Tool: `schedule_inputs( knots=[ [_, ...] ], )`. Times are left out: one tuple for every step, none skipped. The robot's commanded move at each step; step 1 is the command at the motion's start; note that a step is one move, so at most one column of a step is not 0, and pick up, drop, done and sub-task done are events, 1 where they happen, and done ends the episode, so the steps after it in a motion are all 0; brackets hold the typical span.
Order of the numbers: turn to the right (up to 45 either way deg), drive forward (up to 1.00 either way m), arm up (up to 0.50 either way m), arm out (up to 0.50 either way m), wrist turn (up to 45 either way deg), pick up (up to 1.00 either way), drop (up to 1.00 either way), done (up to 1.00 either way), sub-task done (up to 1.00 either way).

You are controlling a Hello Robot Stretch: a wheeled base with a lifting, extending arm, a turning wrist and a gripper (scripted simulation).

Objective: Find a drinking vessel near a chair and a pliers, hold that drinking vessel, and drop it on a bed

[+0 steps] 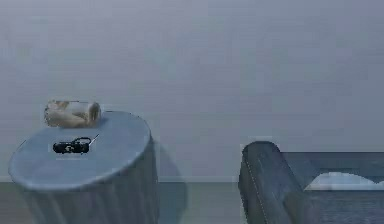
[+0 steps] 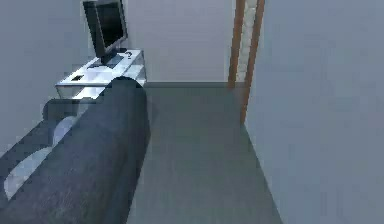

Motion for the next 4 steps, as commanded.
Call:
schedule_inputs(
  knots=[
    [45.0,0.00,0.00,0.00,0.0,0.00,0.00,0.00,0.00],
    [42.0,0.00,0.00,0.00,0.0,0.00,0.00,0.00,0.00],
    [0.0,0.30,0.00,0.00,0.0,0.00,0.00,0.00,0.00],
    [9.0,0.00,0.00,0.00,0.0,0.00,0.00,0.00,0.00]
  ],
)
